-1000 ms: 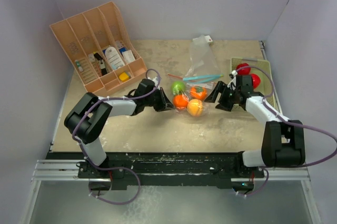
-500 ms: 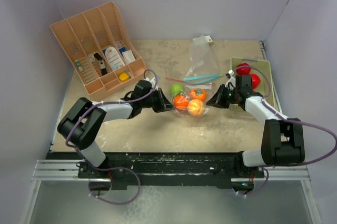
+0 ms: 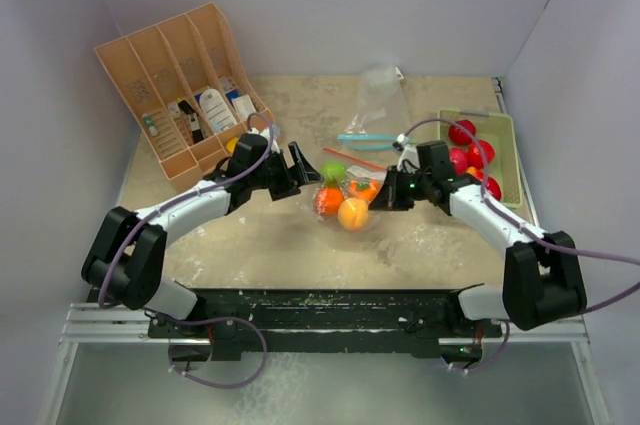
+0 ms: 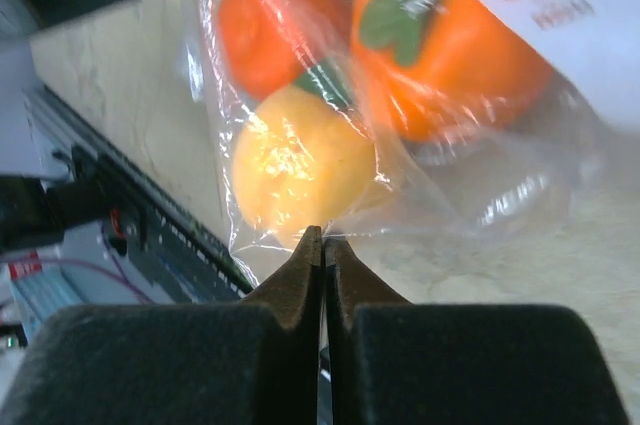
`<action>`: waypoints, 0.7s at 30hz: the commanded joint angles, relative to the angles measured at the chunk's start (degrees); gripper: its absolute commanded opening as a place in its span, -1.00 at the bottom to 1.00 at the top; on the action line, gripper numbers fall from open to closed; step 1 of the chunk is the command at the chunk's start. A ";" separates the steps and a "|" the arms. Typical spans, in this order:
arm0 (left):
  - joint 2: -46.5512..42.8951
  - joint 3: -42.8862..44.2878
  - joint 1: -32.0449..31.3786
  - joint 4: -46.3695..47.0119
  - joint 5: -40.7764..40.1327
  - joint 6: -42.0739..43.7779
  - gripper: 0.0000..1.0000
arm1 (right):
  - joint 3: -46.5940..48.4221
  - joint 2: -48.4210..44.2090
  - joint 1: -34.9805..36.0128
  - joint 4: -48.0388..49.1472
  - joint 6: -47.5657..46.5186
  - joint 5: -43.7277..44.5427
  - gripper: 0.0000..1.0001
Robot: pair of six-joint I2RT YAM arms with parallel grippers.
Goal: Open the zip-top bag and remove the fake food
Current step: Adjust the zipper food storage bag at the center of the board.
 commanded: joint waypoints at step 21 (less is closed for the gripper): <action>-4.50 4.29 0.91 -6.37 -2.61 4.62 0.79 | 17.36 3.82 -0.06 -8.24 -2.08 12.90 0.83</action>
